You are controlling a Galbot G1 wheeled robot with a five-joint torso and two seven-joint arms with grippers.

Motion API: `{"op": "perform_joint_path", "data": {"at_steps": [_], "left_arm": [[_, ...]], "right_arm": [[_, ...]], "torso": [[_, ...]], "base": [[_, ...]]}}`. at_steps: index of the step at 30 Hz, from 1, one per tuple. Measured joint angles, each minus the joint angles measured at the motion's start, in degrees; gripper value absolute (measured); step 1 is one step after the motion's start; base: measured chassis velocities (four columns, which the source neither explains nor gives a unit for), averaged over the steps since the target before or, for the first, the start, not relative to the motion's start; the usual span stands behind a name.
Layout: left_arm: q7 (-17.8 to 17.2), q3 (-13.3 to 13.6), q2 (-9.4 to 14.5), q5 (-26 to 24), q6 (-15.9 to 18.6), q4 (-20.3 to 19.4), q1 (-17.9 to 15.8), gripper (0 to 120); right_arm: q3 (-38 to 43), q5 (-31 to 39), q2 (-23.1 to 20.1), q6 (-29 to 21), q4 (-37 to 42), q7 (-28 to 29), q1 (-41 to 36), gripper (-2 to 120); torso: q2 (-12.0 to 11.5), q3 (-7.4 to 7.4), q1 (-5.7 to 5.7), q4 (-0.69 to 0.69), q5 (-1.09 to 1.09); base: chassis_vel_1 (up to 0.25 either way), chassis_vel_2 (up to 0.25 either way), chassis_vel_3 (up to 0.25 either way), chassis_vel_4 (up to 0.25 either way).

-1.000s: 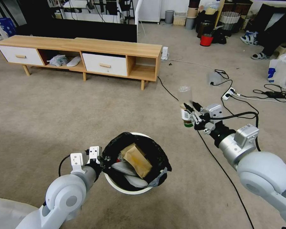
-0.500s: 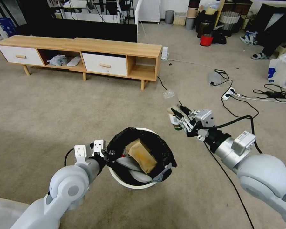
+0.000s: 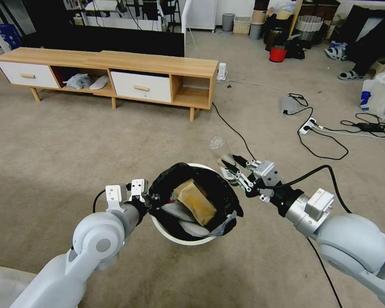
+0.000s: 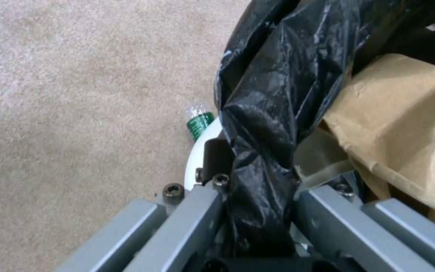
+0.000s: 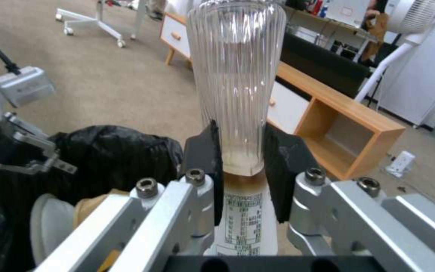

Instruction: Pick up the trash bin and place the garbage on the floor into it.

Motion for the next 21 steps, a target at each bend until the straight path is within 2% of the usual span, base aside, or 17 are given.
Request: {"op": "perform_joint_path", "data": {"at_steps": [5, 8, 21], "left_arm": [[0.0, 1.5, -1.1, 0.2, 0.0, 1.2, -1.6, 0], [-0.4, 3.1, -2.1, 0.2, 0.0, 2.1, -3.7, 0], [-0.9, 5.1, -3.6, 0.0, 0.1, 2.8, -6.4, 0]], "right_arm": [[-0.1, 0.3, -0.2, 0.0, 0.1, -0.6, -0.1, 17], [-0.3, 0.0, -0.2, -0.1, 0.0, -0.8, -1.2, 17], [-1.4, -0.8, 0.3, -0.1, -0.5, -1.3, -2.2, 17]], "torso": [[0.0, 0.00, 0.00, 0.00, 0.00], [0.0, 0.00, 0.00, 0.00, 0.00], [0.0, 0.00, 0.00, 0.00, 0.00]], "base": [[0.000, 0.000, 0.000, 0.000], [0.000, 0.000, 0.000, 0.000], [0.000, 0.000, 0.000, 0.000]]}}
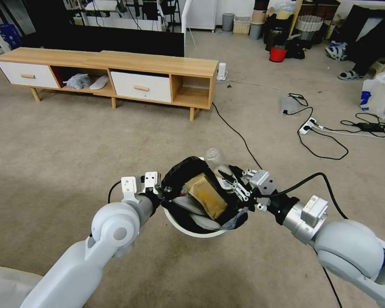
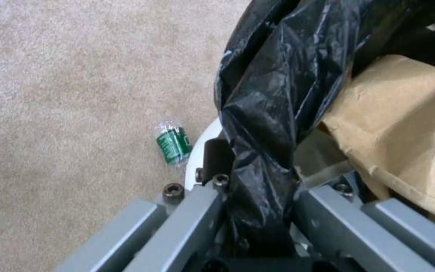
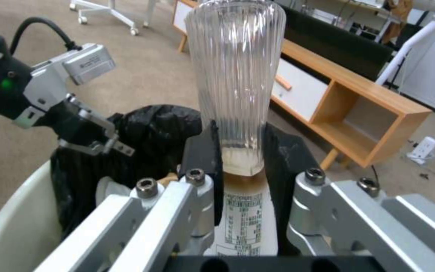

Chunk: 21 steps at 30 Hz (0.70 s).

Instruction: Pick up the trash bin and place the garbage on the floor into it.

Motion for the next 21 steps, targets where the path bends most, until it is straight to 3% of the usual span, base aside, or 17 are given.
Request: {"op": "perform_joint_path", "data": {"at_steps": [14, 21], "left_arm": [[0.0, 0.4, -0.7, 0.4, 0.0, 0.5, -1.8, 0], [0.2, -0.7, -0.5, 1.0, 0.0, 0.0, -1.5, 0]], "right_arm": [[-0.6, -1.4, 0.1, 0.0, -0.8, -0.3, -1.4, 17], [-1.1, -1.9, 0.1, 0.0, -1.4, -0.4, -1.9, 17]], "torso": [[0.0, 0.00, 0.00, 0.00, 0.00], [0.0, 0.00, 0.00, 0.00, -0.01]], "base": [[0.000, 0.000, 0.000, 0.000], [0.000, 0.000, 0.000, 0.000]]}}
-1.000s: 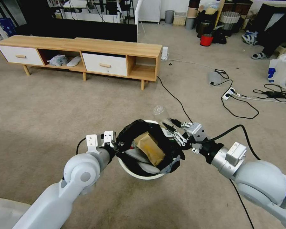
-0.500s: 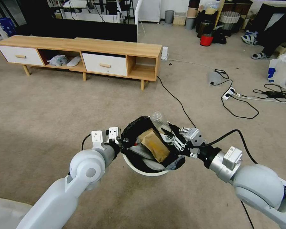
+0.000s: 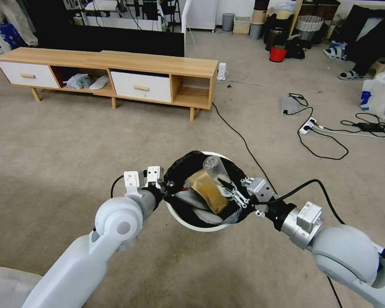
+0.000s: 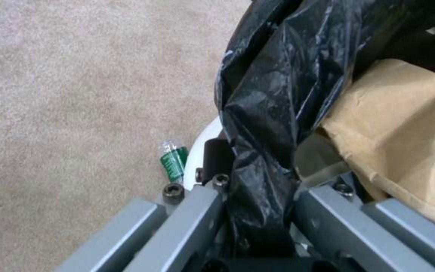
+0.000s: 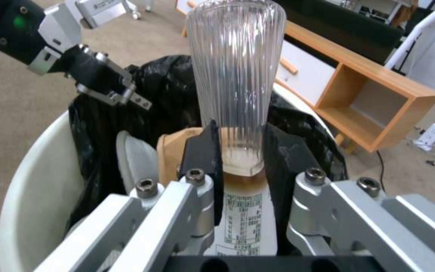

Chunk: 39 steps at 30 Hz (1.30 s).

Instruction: Pick up the trash bin and place the garbage on the floor into it.

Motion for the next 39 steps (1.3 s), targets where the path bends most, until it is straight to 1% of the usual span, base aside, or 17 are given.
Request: {"op": "perform_joint_path", "data": {"at_steps": [10, 17, 27, 39], "left_arm": [[0.5, -0.9, 0.2, 1.5, -0.1, -0.4, 1.1, 0], [0.8, -1.4, 0.1, 2.0, -0.2, -0.5, 1.1, 0], [0.2, -1.8, 0.0, 0.1, -0.4, -2.2, 1.6, 0], [0.2, -1.9, -0.2, 0.1, -0.5, -2.2, 2.0, 0]], "right_arm": [[-0.6, -0.1, 0.0, -0.1, -0.3, 0.0, 0.1, 17], [-0.7, -0.5, -0.1, -0.2, -0.6, 0.0, 0.1, 16], [-1.6, -1.2, 0.7, -0.2, -1.9, -0.1, 0.1, 16], [-1.7, -1.2, 1.0, -0.1, -1.9, -0.1, 0.9, 16]], "torso": [[0.0, 0.00, 0.00, 0.00, 0.00], [0.0, 0.00, 0.00, 0.00, 0.00], [0.0, -0.01, 0.00, 0.00, 0.00], [0.0, 0.00, 0.00, 0.00, 0.01]], "base": [[0.000, 0.000, 0.000, 0.000], [0.000, 0.000, 0.000, 0.000], [0.000, 0.000, 0.000, 0.000], [0.000, 0.000, 0.000, 0.000]]}}
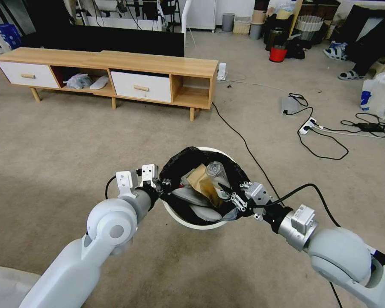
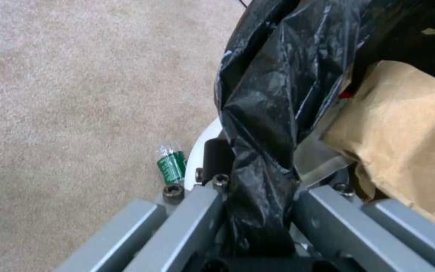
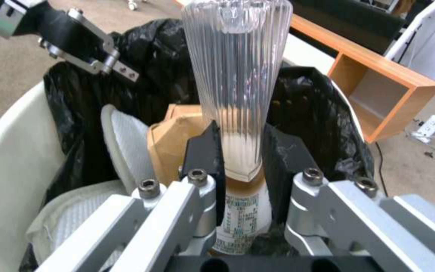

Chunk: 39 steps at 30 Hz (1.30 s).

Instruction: Pick up the trash bin and place the garbage on the floor into it.

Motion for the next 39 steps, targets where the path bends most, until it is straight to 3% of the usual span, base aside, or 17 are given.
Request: {"op": "perform_joint_path", "data": {"at_steps": [17, 30, 39], "left_arm": [[0.2, 0.5, -0.8, 2.0, 0.3, 0.4, 1.3, 0], [0.0, 0.4, -1.3, 2.1, 0.3, 0.7, 0.8, 0], [-0.1, 0.1, -1.3, 1.9, 0.3, 0.9, 0.4, 0]], "right_arm": [[0.4, 0.2, -0.2, 0.1, 0.8, 0.0, 0.4, 18], [0.5, 0.4, -0.9, 0.1, 1.7, -0.3, 0.2, 70], [-0.5, 0.0, -0.8, 0.0, 1.8, -0.6, -0.4, 76]], "torso": [[0.0, 0.00, 0.00, 0.00, 0.00], [0.0, 0.00, 0.00, 0.00, 0.00], [0.0, 0.00, 0.00, 0.00, 0.00]], "base": [[0.000, 0.000, 0.000, 0.000], [0.000, 0.000, 0.000, 0.000], [0.000, 0.000, 0.000, 0.000]]}}
